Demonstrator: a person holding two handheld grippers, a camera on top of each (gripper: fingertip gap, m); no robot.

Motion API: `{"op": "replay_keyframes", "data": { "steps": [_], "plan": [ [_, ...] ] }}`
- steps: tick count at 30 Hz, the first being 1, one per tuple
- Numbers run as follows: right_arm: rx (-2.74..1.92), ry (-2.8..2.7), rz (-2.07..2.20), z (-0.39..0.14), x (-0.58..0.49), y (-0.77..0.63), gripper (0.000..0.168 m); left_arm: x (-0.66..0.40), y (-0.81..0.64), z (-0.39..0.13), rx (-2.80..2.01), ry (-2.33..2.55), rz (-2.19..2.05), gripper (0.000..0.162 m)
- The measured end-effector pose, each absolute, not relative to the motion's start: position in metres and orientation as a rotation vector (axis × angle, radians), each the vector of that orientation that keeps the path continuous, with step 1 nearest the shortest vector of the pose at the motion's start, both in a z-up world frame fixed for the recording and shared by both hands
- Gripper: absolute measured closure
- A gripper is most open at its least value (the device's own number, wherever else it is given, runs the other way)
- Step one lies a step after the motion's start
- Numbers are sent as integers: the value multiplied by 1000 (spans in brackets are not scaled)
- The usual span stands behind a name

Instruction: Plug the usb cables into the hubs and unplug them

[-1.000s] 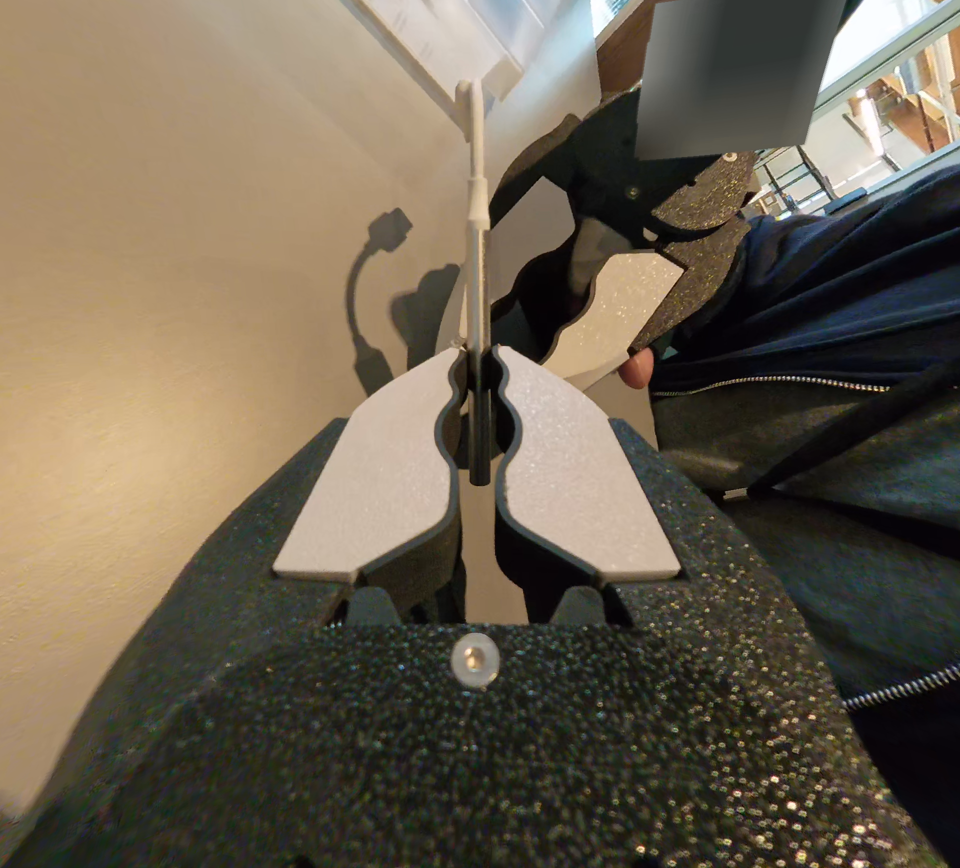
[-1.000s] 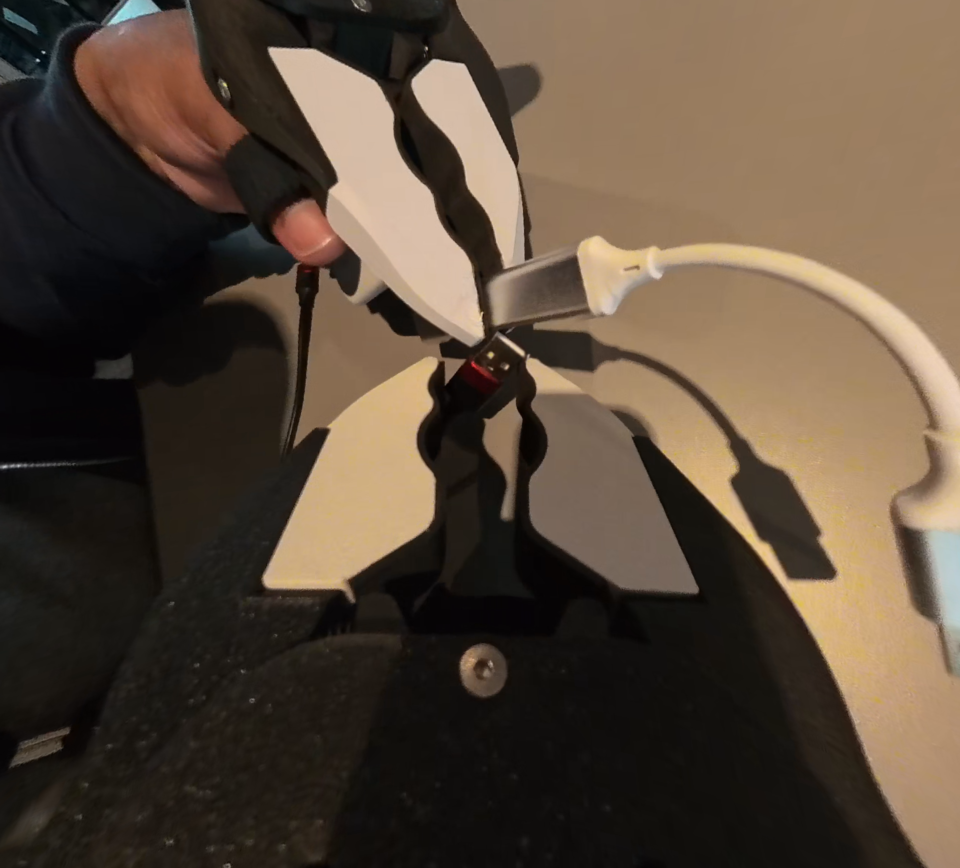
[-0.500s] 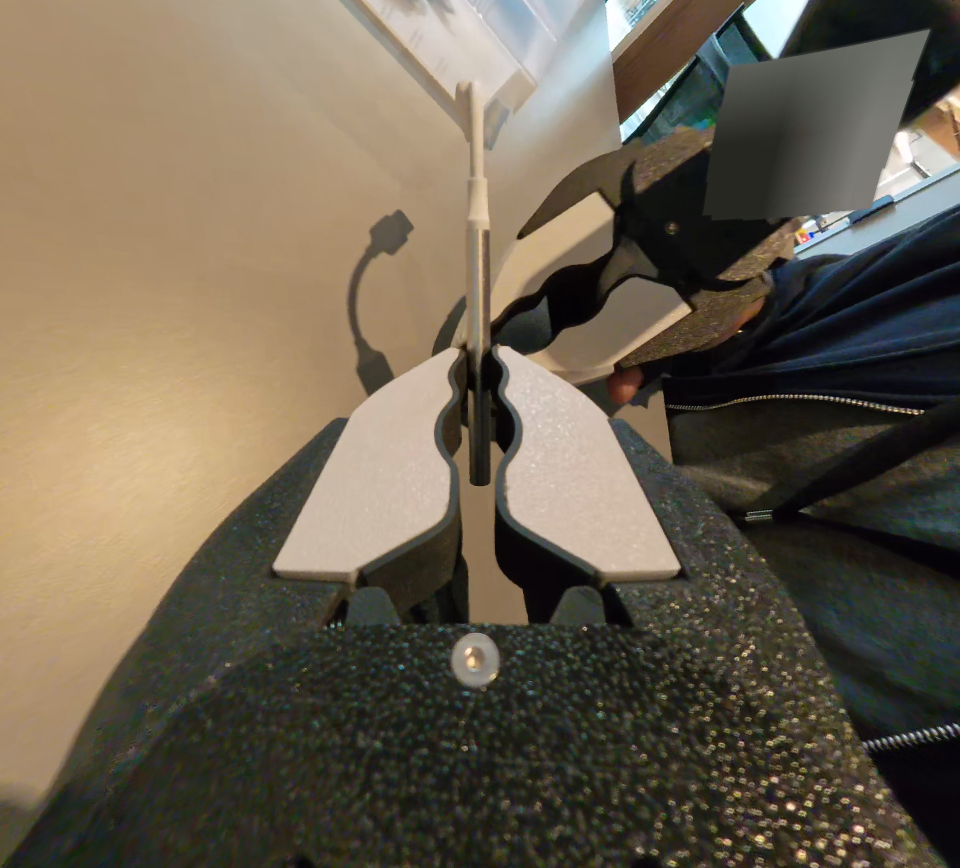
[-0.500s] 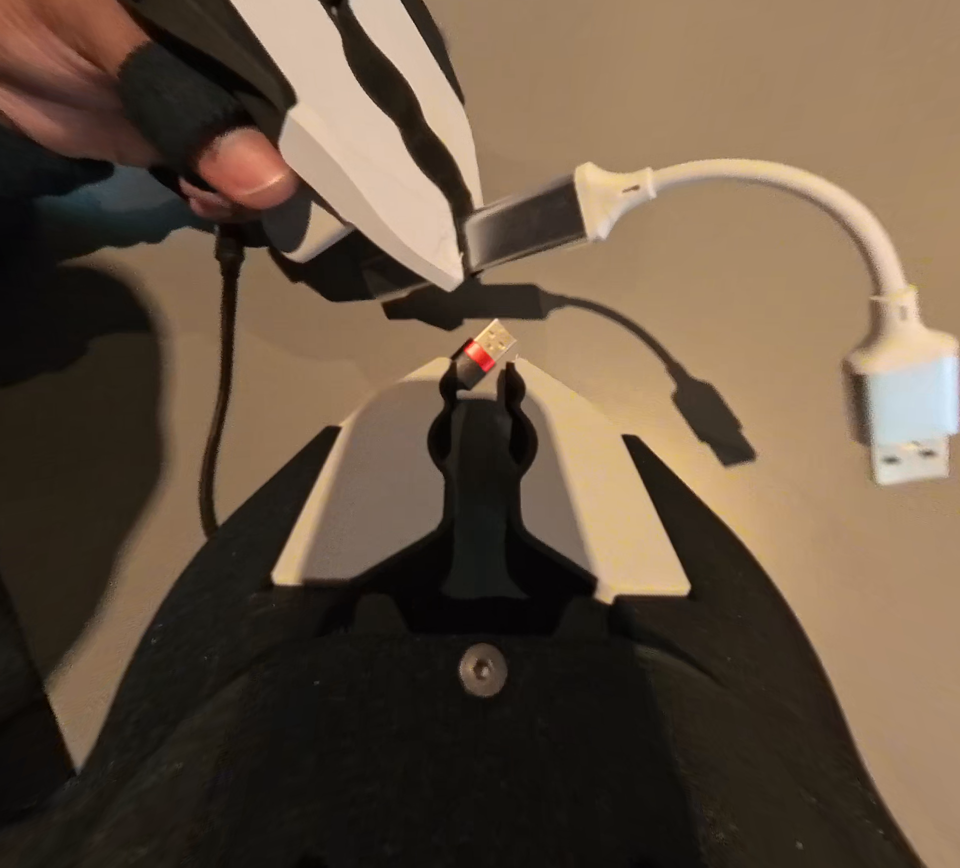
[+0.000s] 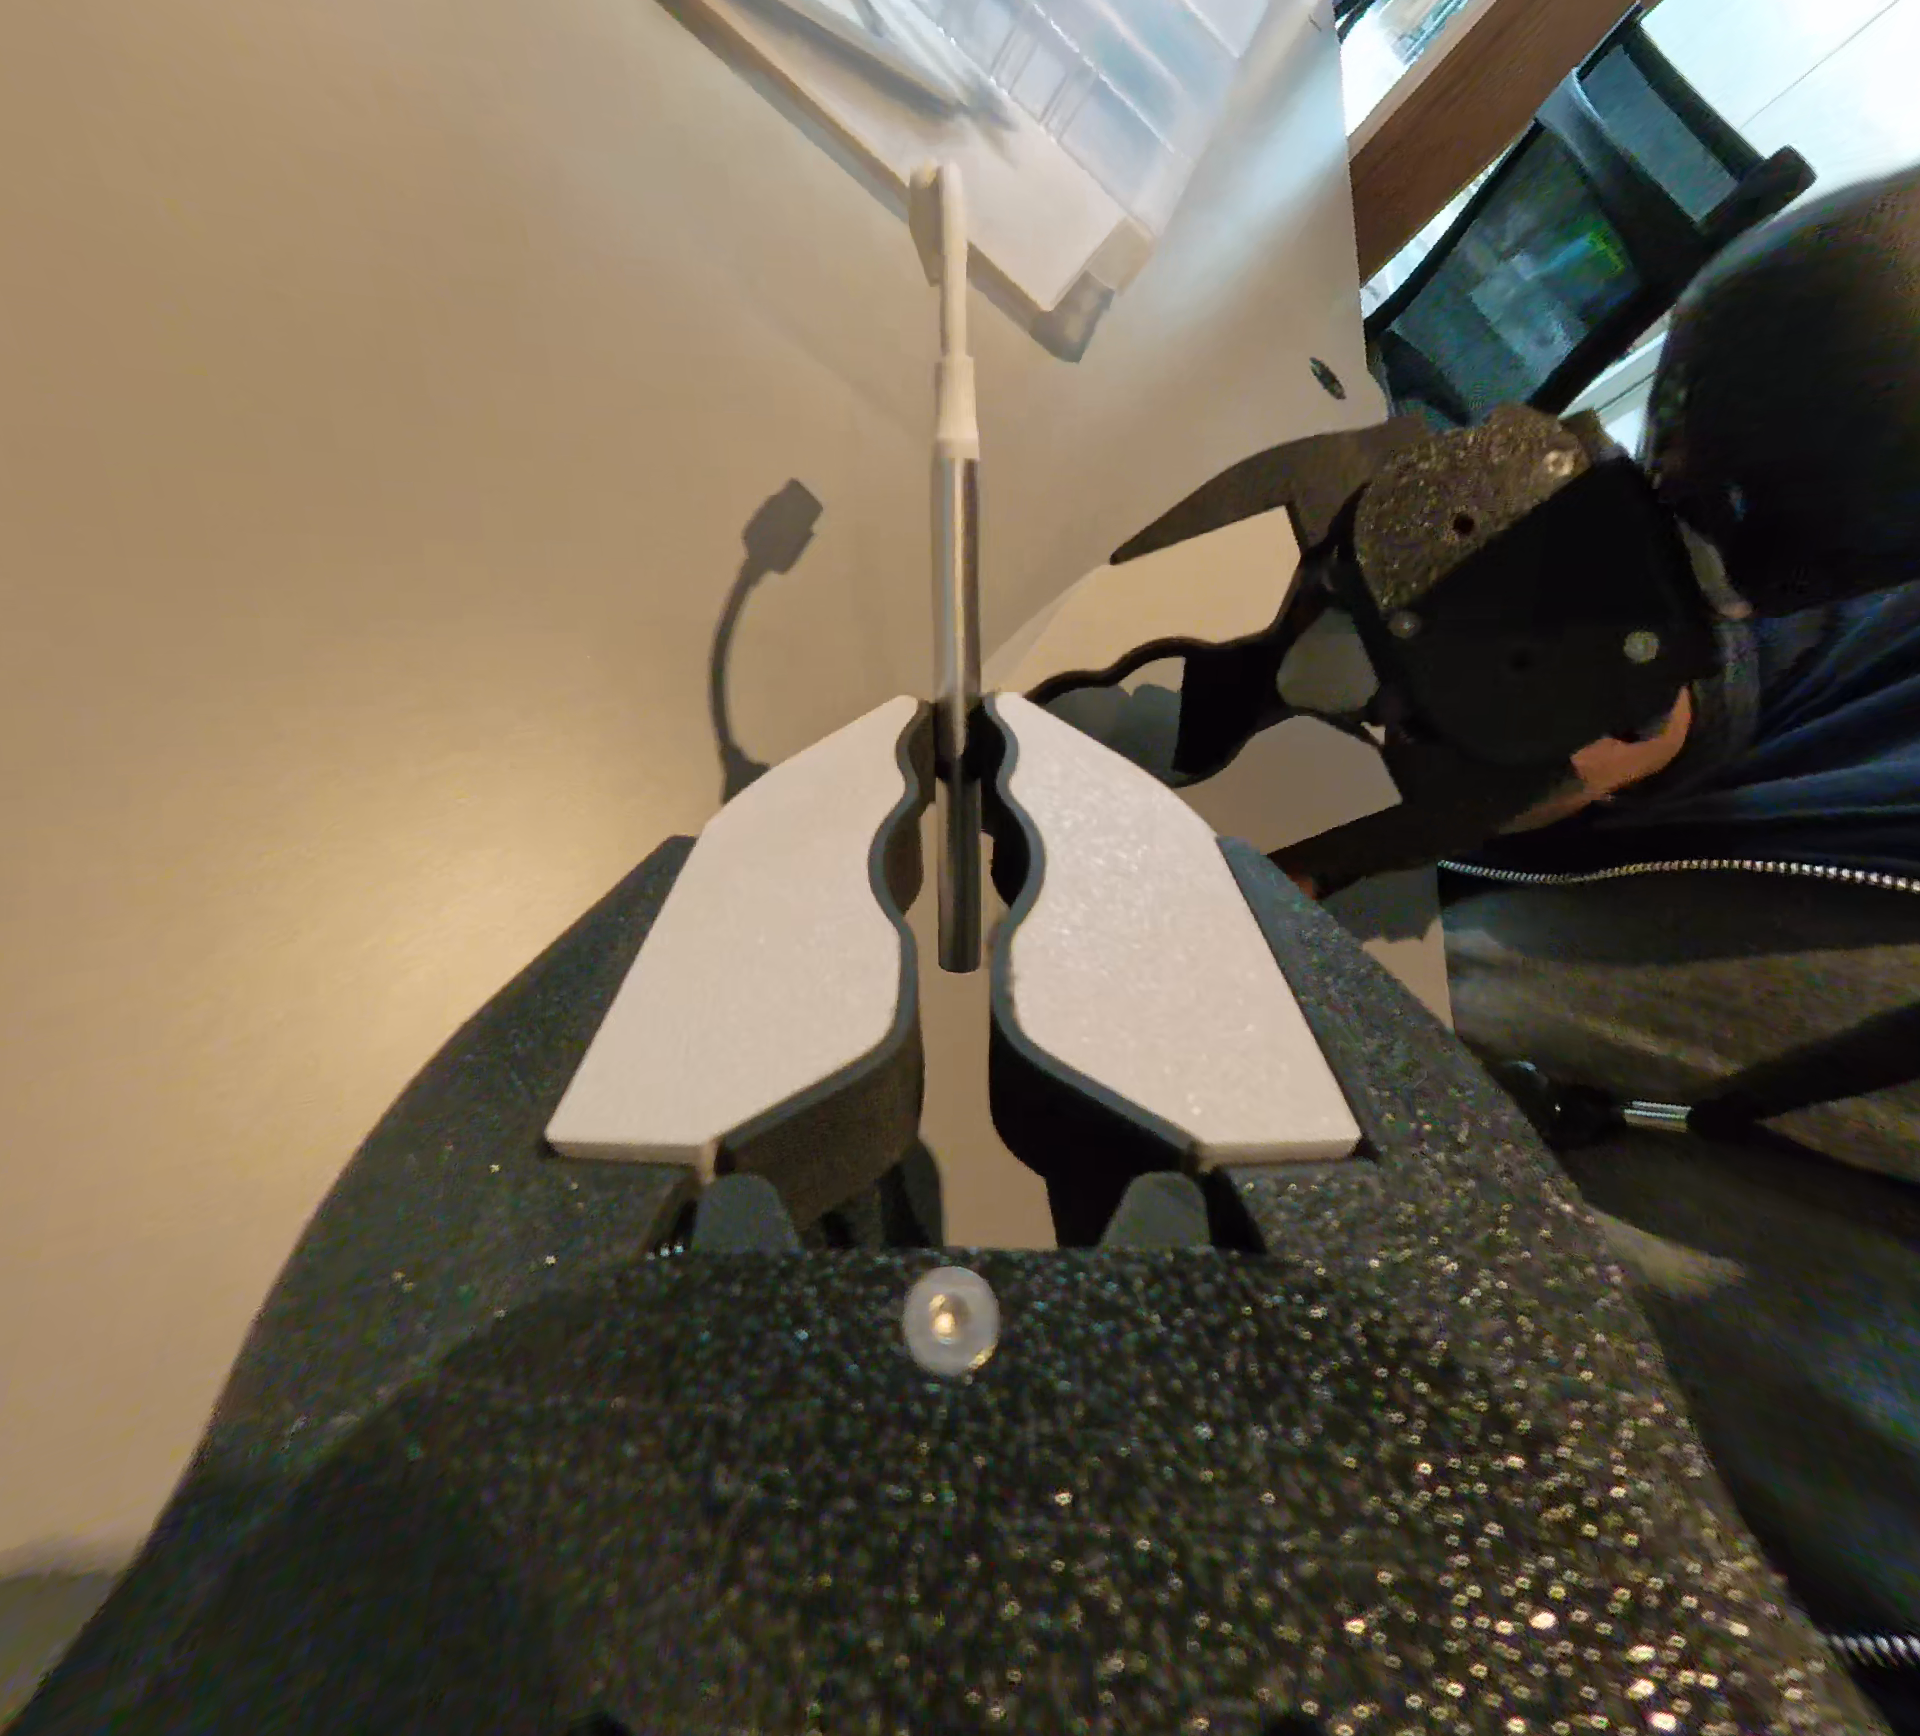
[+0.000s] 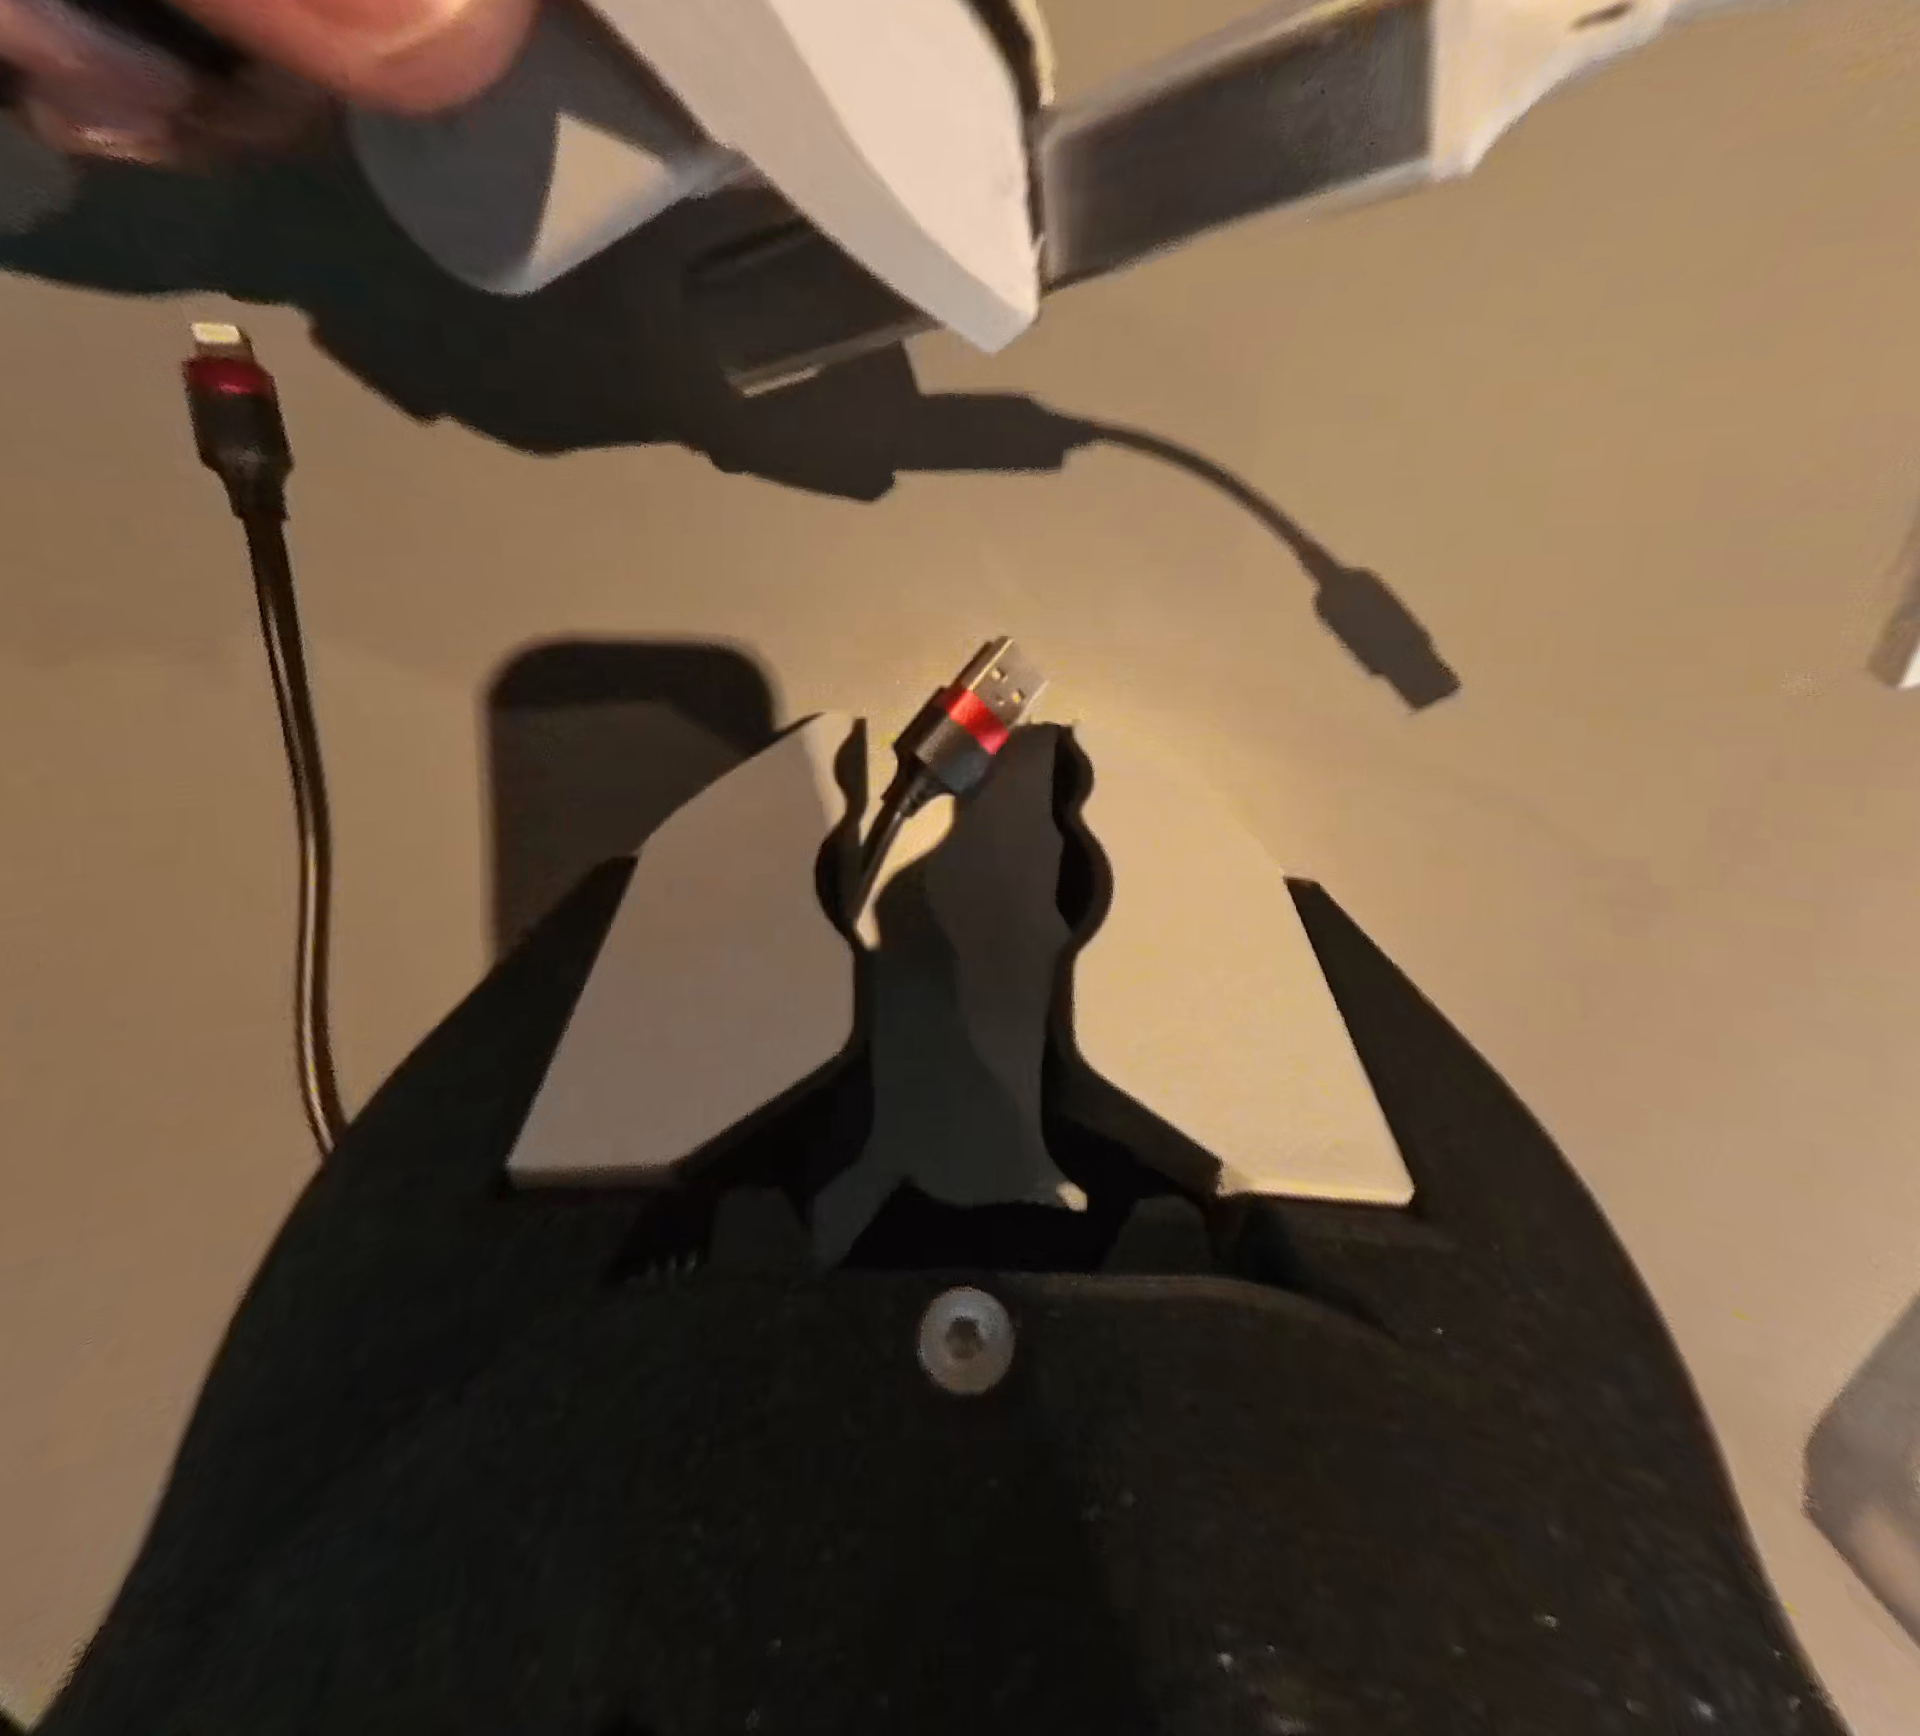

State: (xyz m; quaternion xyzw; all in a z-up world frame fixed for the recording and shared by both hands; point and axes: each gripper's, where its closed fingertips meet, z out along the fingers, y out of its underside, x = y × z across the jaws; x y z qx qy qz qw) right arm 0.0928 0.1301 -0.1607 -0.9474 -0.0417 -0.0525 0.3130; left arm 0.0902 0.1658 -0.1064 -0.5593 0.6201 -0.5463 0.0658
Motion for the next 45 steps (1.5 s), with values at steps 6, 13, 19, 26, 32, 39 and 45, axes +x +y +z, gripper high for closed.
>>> {"op": "replay_keyframes", "data": {
  "steps": [6, 13, 19, 26, 32, 39, 45],
  "plan": [
    [-2517, -203, -243, -160, 90, 132, 153, 90, 170, -99, -1665, 1839, -1658, 155],
    [-2444, -141, 156, -152, 91, 135, 161, 91, 179, -91, -1626, 1789, -1687, 155],
    [-2244, -148, 620, -127, 85, 143, 161, 92, 184, -87, -1563, 1762, -1756, 155],
    [-1961, -204, 1020, -85, 86, 155, 161, 82, 183, -57, -1300, 1660, -2175, 155],
    [-1769, -140, 1292, -63, 79, 162, 161, 72, 189, -43, -1194, 1561, -2448, 155],
    [-1637, -42, 1370, -48, 83, 159, 161, 74, 175, -45, -1237, 1588, -2554, 155],
    [-1635, -26, 1367, -50, 85, 154, 161, 78, 169, -49, -1280, 1595, -2531, 155]
  ]
}}
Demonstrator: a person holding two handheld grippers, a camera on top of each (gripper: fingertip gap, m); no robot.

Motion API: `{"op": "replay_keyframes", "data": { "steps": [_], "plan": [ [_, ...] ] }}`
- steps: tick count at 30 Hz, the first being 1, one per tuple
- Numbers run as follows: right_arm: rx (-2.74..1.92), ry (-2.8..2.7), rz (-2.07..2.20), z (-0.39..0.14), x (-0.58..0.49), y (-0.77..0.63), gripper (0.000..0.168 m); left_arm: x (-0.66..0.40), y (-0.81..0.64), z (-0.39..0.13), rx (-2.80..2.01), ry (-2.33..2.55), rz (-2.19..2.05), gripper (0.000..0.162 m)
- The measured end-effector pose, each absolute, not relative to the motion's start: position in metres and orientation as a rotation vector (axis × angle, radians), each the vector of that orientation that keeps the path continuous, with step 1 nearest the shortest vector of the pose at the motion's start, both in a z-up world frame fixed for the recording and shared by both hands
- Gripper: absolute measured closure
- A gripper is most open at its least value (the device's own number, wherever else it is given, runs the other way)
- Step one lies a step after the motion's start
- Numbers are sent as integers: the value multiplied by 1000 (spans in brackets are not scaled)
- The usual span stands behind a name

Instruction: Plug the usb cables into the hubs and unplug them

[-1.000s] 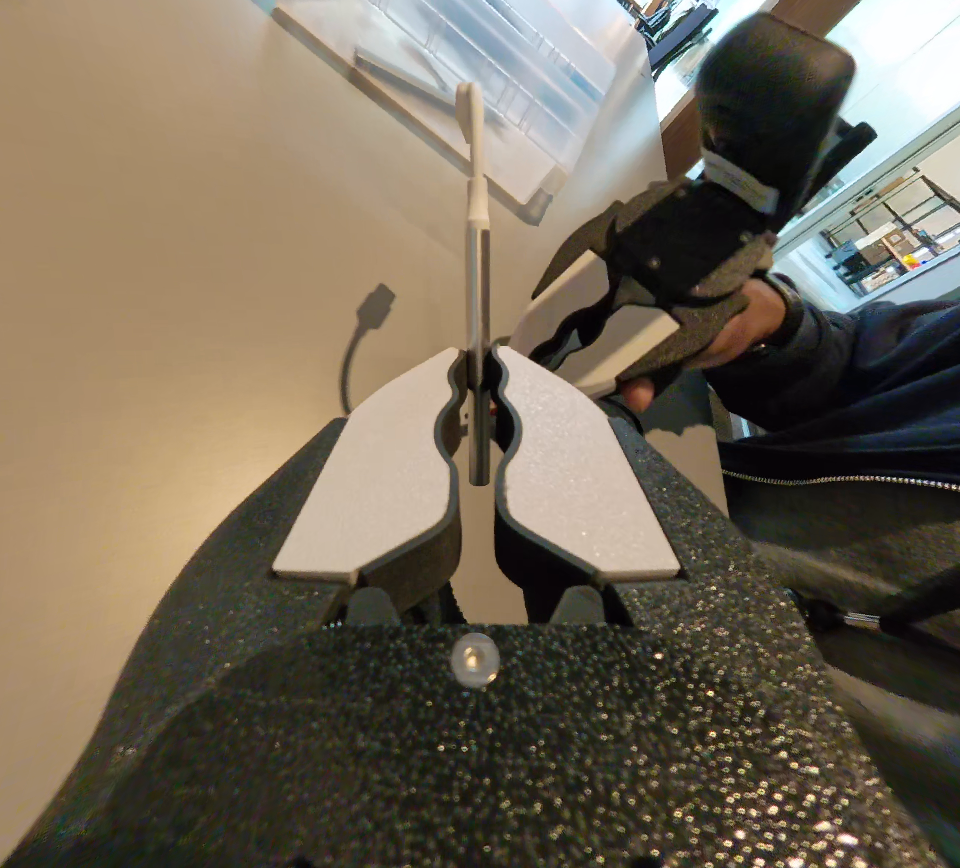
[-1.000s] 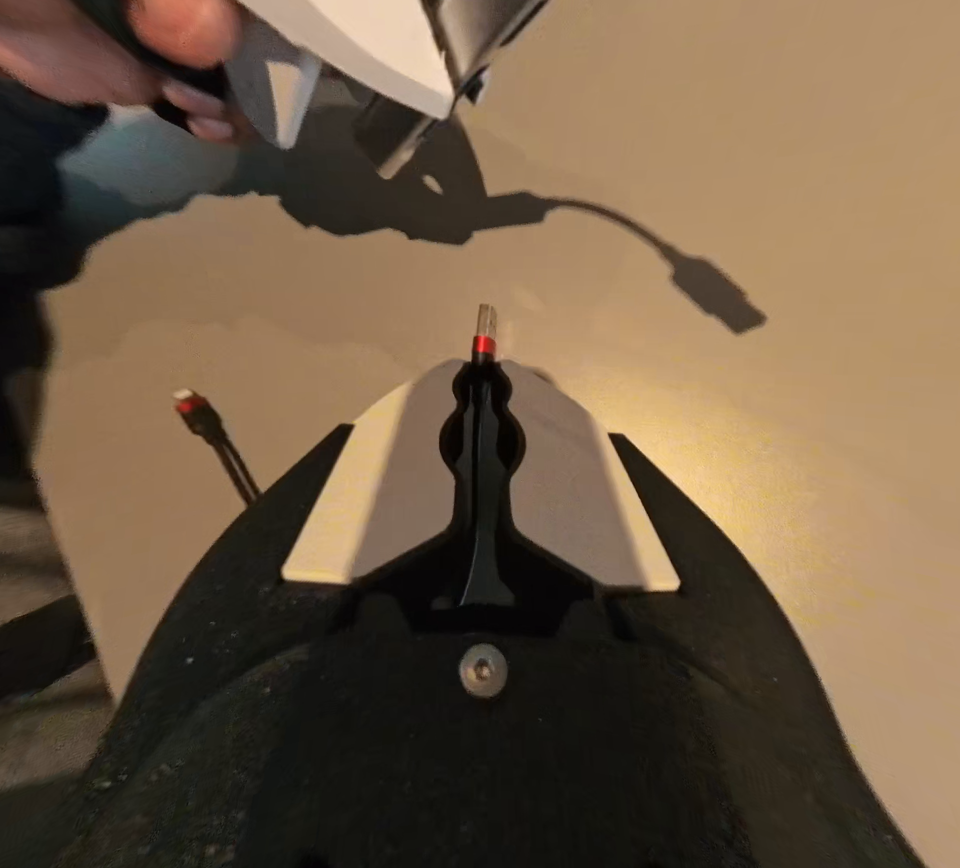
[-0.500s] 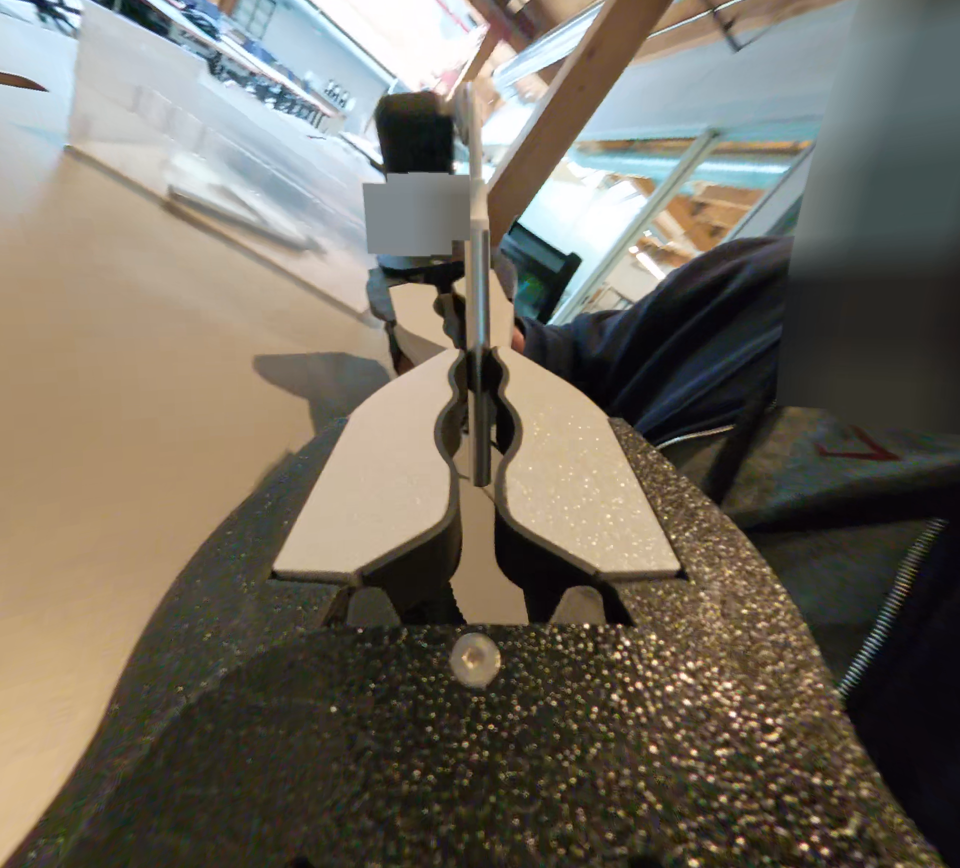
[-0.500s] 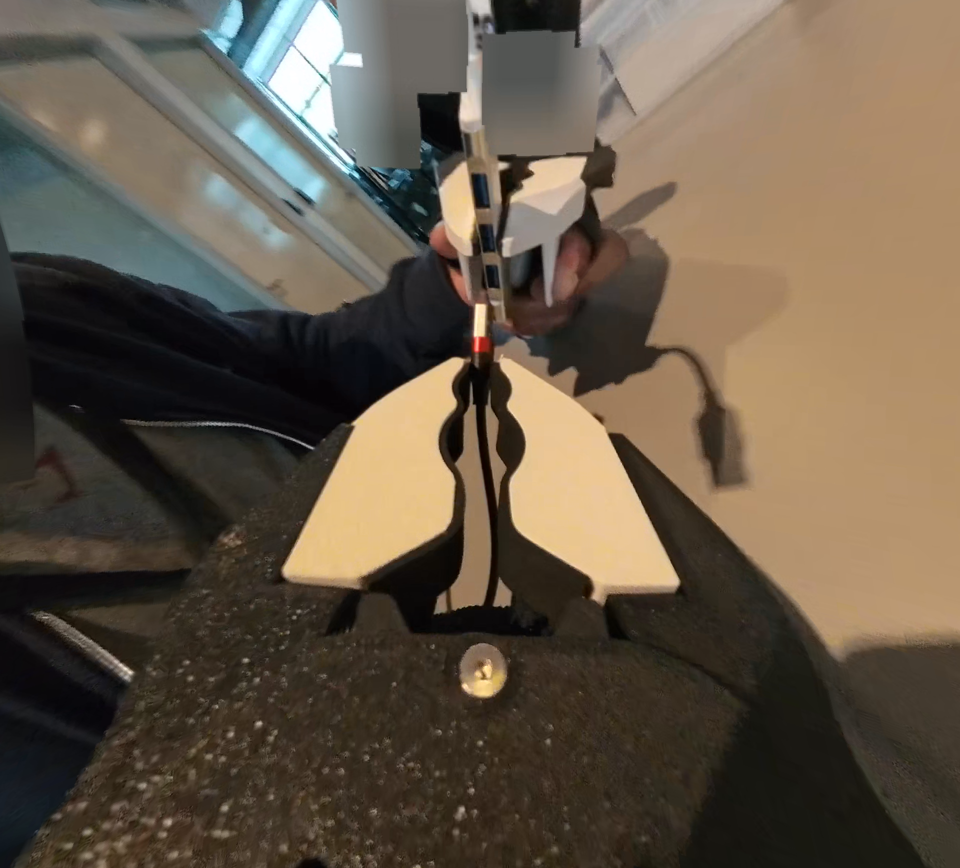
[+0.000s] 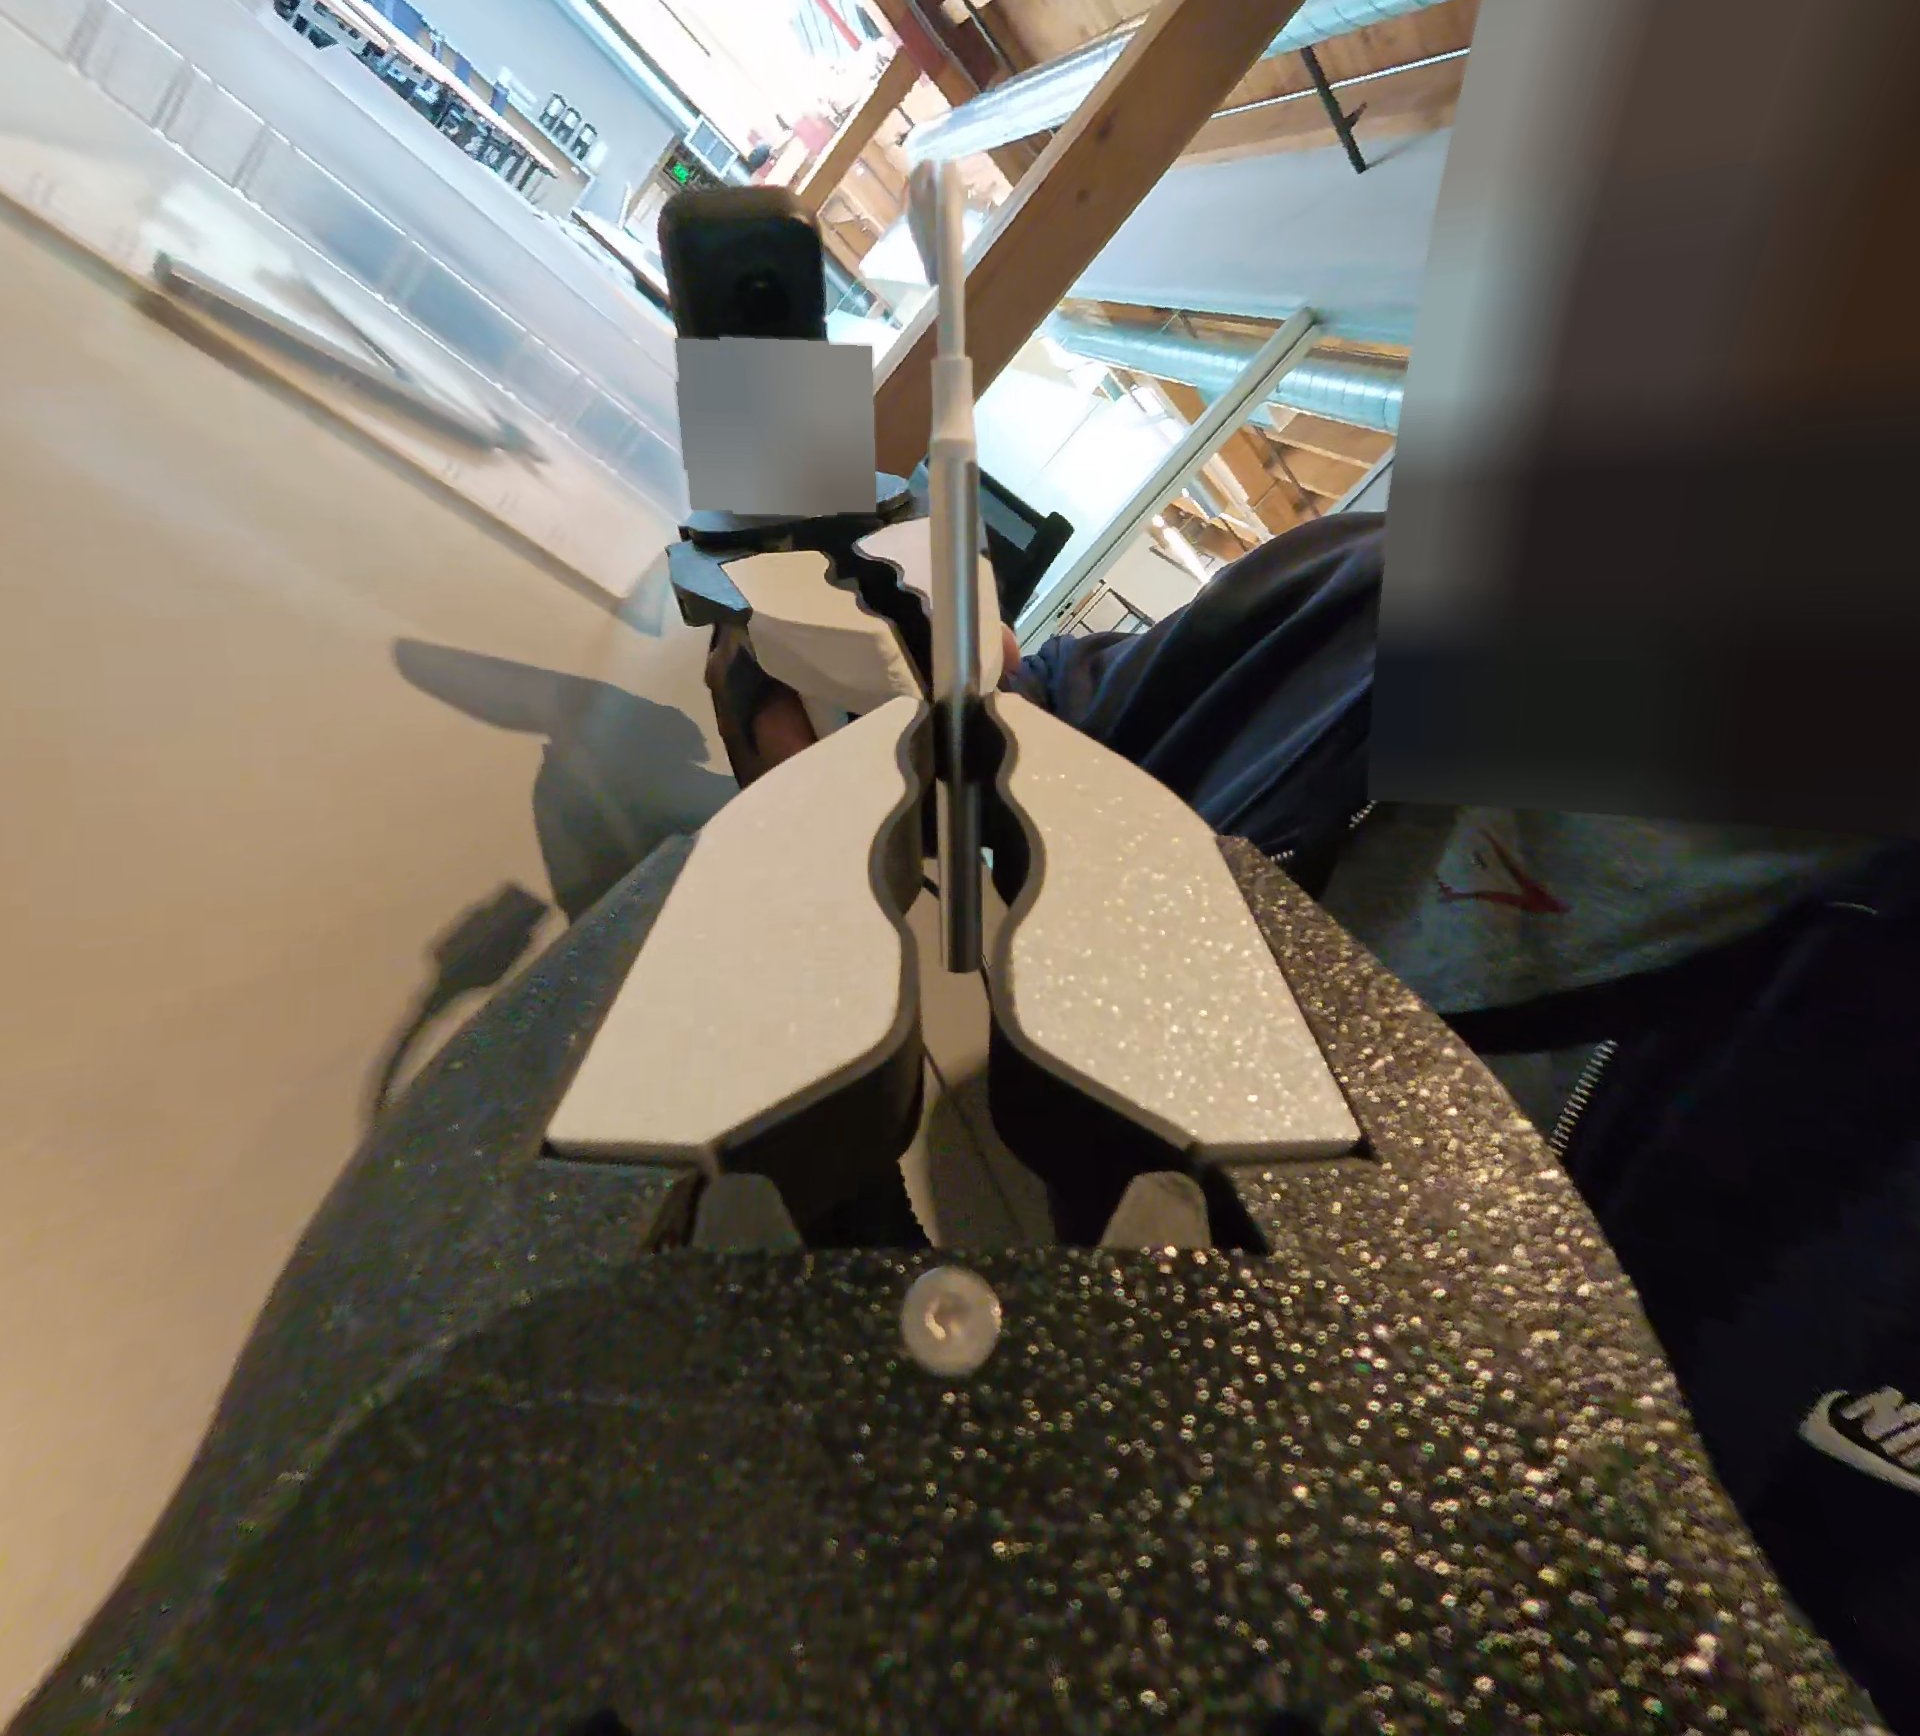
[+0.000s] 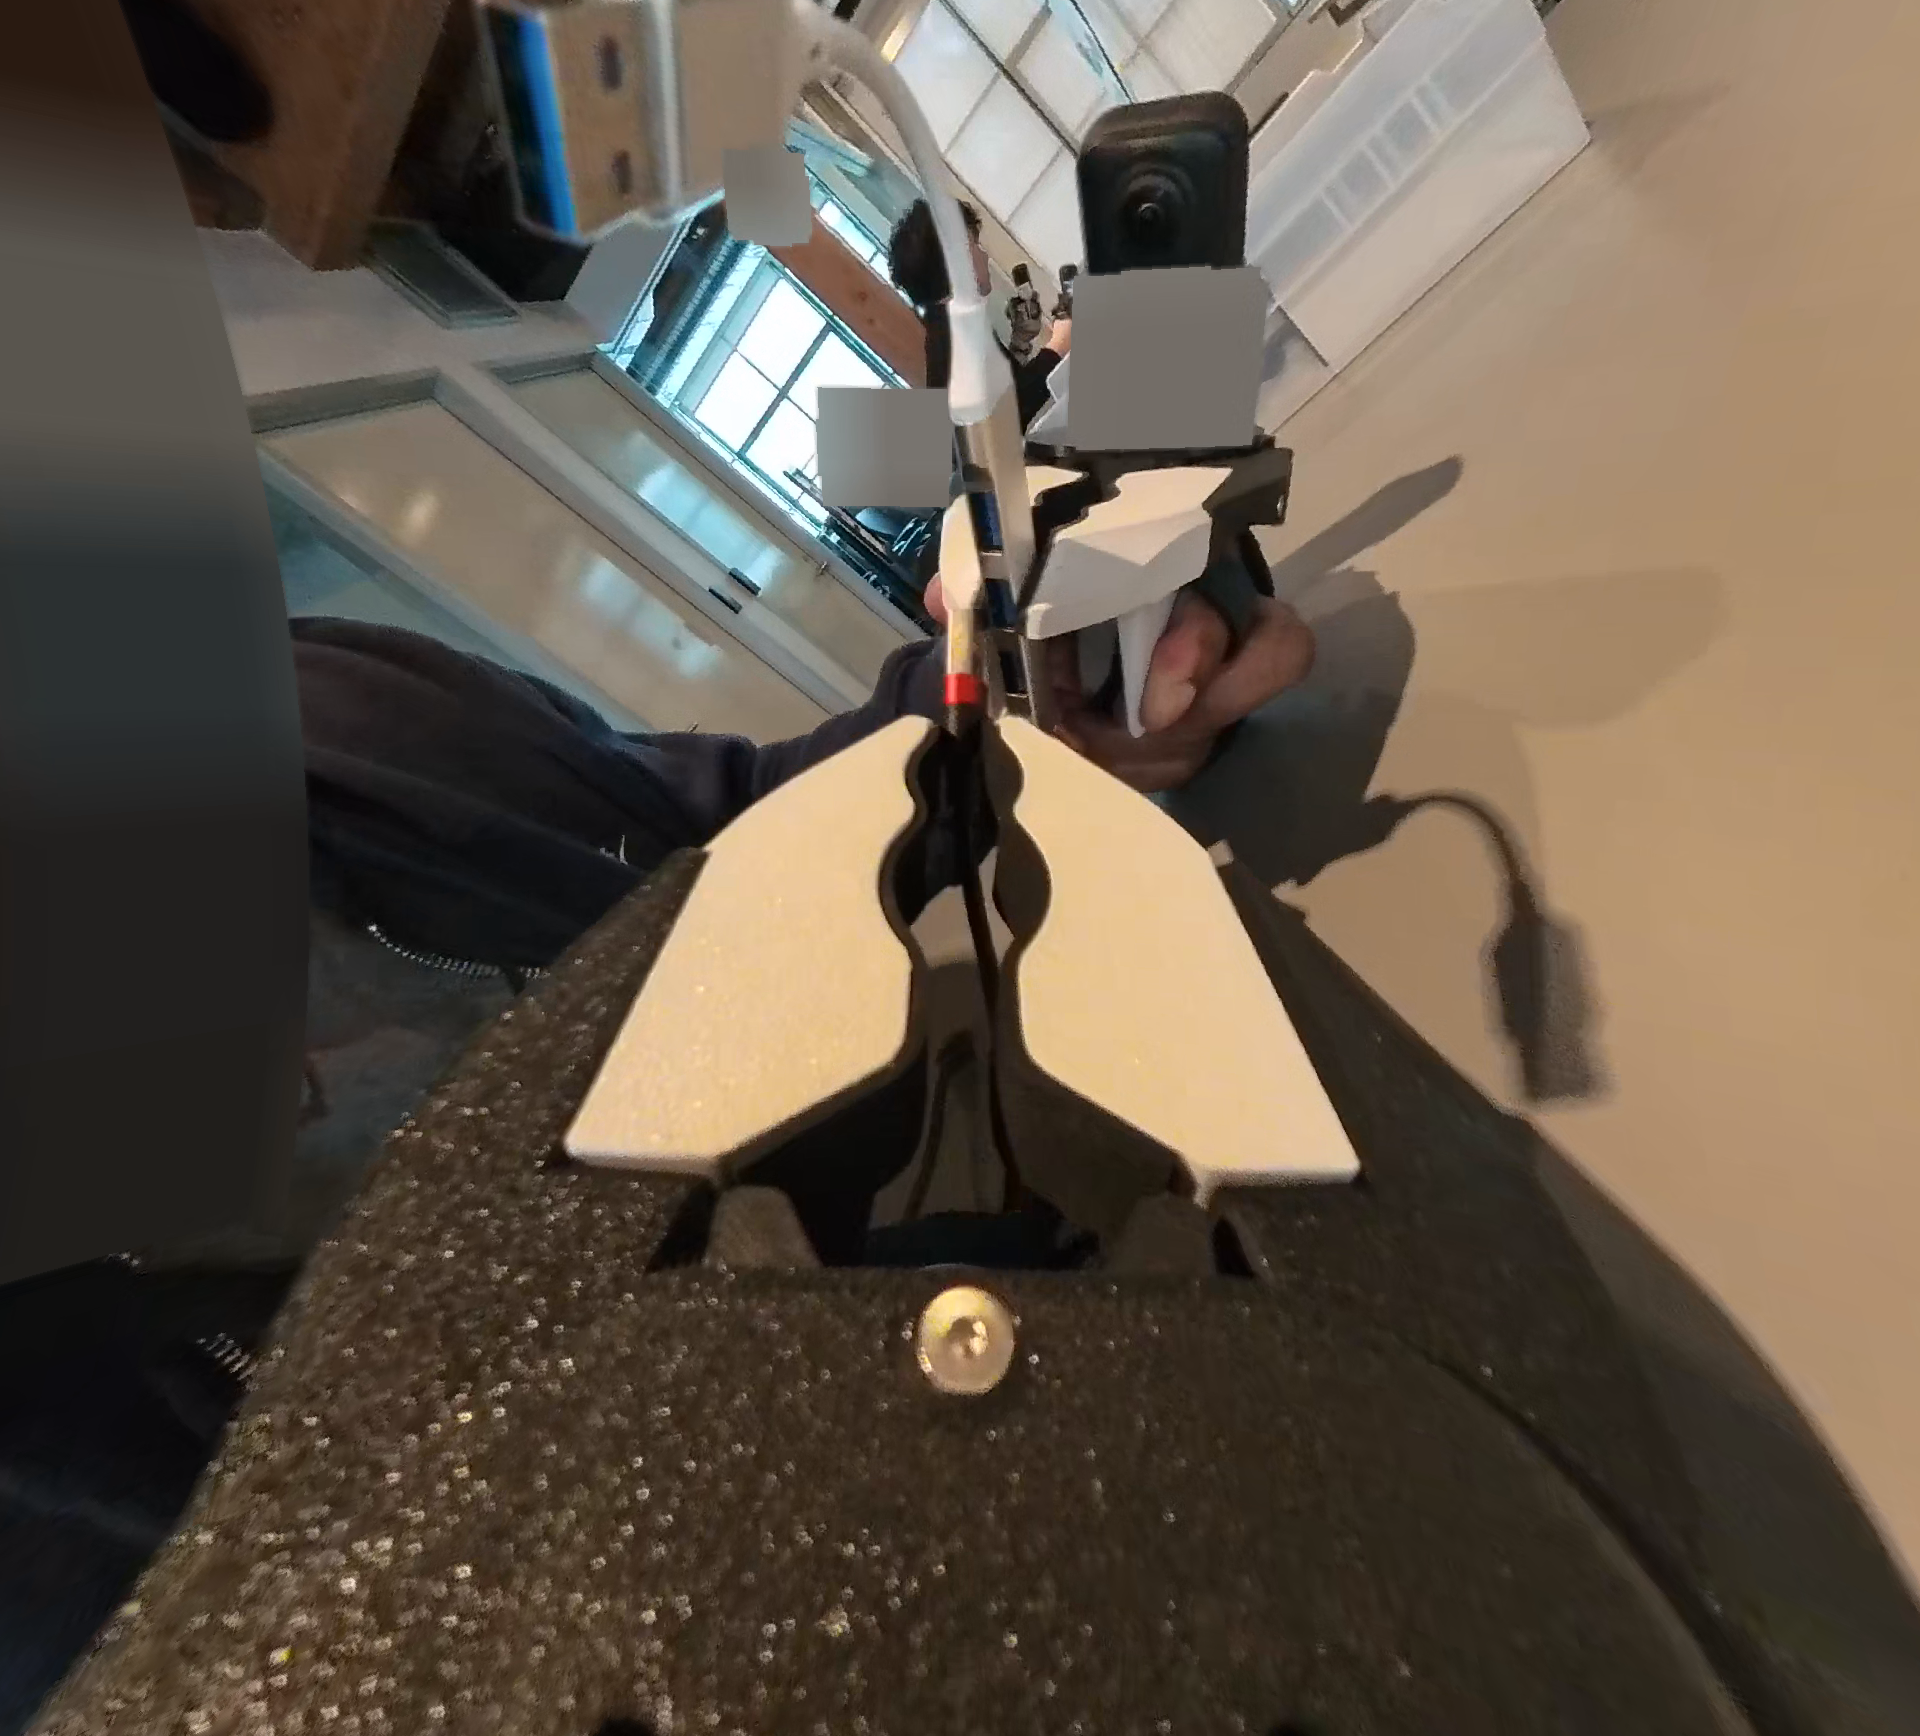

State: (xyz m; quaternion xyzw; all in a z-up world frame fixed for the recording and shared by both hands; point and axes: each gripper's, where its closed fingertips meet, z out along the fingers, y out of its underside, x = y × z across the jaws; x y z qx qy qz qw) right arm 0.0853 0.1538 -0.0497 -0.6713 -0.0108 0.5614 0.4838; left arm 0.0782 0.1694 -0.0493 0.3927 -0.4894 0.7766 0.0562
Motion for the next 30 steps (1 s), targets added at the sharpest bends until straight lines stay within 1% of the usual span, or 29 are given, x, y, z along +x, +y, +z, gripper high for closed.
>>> {"op": "replay_keyframes", "data": {
  "steps": [9, 19, 24, 30],
  "plan": [
    [-1677, -18, 1351, -60, 85, 151, 161, 81, 162, -57, 1248, -1597, 2311, 155],
    [-1580, -88, 1348, -48, 84, 145, 161, 76, 154, -51, 1144, -1709, 2357, 155],
    [-1628, -96, 1313, -52, 82, 146, 161, 75, 154, -49, 1133, -1704, 2369, 155],
    [-1720, -104, 1267, -61, 80, 145, 162, 77, 153, -56, 1172, -1805, 2318, 155]
  ]
}}
